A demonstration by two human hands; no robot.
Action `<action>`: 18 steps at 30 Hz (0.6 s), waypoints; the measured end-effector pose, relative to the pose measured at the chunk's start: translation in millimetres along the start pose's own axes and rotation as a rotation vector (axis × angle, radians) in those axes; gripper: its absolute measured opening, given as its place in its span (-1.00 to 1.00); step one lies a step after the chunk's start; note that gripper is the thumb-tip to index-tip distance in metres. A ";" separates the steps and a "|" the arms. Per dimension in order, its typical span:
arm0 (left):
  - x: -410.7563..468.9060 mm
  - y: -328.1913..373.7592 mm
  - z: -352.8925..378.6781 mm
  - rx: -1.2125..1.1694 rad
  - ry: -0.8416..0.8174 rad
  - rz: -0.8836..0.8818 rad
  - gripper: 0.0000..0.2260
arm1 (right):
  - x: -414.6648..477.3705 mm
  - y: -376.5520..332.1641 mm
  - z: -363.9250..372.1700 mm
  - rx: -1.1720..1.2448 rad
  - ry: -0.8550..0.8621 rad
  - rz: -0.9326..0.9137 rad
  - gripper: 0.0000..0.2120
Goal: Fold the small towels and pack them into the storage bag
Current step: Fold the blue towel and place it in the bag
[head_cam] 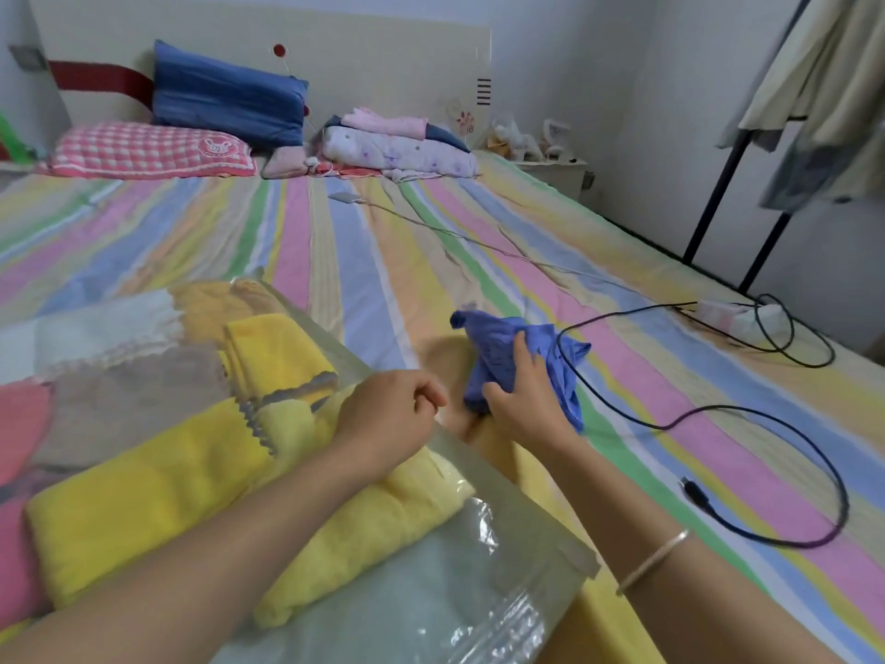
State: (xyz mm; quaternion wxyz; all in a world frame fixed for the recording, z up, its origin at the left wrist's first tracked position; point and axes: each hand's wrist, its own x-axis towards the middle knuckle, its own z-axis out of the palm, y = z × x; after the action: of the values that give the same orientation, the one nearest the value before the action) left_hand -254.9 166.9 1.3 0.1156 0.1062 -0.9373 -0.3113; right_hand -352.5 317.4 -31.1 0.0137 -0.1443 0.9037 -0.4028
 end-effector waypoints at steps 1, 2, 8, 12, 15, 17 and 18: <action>10.3 4.1 5.7 0.007 -0.019 -0.011 -0.76 | -1.4 5.9 -3.6 0.063 0.019 0.029 -0.22; 21.2 7.7 13.1 0.013 -0.047 -0.032 -0.76 | -3.0 12.6 -6.3 0.102 0.028 0.061 -0.20; 78.8 24.5 59.8 -0.361 -0.196 -0.413 -0.60 | -14.1 42.7 -6.1 0.021 0.051 0.089 -0.17; 96.8 33.6 72.8 -0.637 -0.255 -0.558 -0.51 | -18.7 57.2 -10.3 -0.111 0.072 0.094 -0.22; 97.4 48.6 65.2 -0.663 -0.339 -0.587 -0.86 | -23.1 66.7 -14.7 -0.165 0.129 0.106 -0.25; 98.4 55.9 54.6 -0.718 -0.358 -0.584 -0.85 | -27.0 66.5 -16.8 -0.188 0.156 0.087 -0.24; 97.4 58.2 47.7 -0.761 -0.346 -0.578 -0.84 | -30.2 62.8 -17.2 -0.189 0.159 0.066 -0.21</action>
State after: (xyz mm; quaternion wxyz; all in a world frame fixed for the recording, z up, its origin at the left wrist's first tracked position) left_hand -368.4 212.8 14.2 -0.1015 0.2584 -0.6953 -0.6629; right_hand -341.7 377.9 -68.2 -0.0583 -0.0828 0.9401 -0.3254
